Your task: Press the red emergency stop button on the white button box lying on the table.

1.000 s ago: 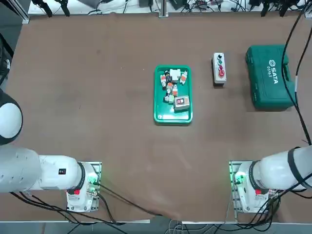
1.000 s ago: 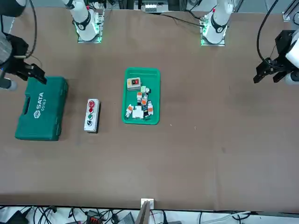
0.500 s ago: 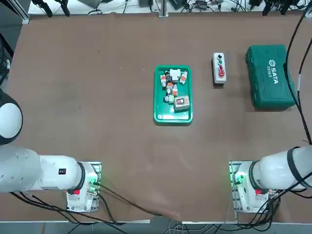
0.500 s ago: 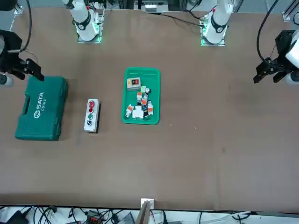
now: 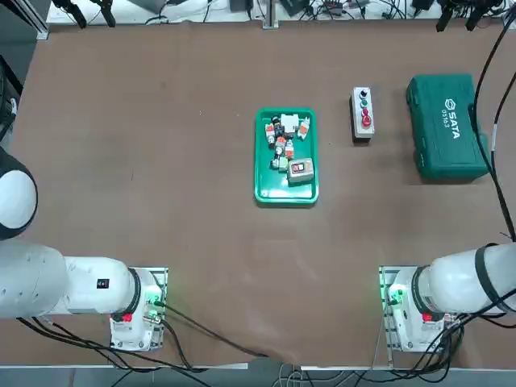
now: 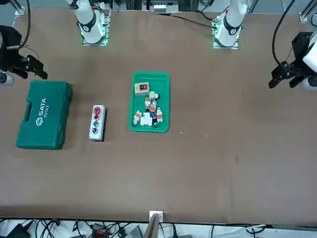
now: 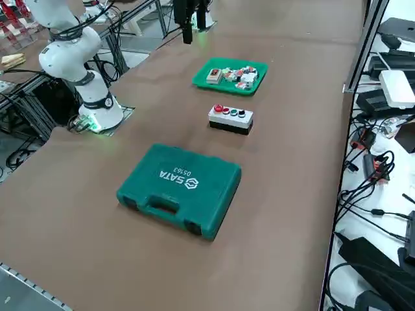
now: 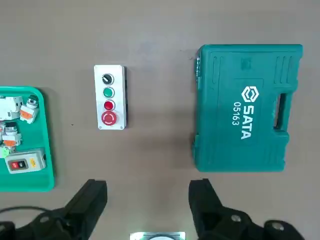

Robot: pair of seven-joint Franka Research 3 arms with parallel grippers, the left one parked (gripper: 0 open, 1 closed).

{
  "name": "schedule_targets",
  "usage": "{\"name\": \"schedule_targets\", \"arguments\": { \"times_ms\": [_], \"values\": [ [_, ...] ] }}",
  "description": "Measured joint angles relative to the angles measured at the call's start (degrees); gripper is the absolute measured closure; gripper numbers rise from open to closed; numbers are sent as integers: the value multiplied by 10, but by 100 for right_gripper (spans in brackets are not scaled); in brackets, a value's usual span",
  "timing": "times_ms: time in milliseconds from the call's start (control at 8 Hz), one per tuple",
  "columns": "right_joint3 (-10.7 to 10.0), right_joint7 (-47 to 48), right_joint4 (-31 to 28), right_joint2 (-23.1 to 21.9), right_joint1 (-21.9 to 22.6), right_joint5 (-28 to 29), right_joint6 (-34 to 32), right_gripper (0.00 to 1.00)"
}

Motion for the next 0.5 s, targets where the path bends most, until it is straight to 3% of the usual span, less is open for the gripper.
{"name": "schedule_targets", "arguments": {
  "times_ms": [500],
  "values": [
    [6,0,-3,-3,4,1,0,0]
  ]
}}
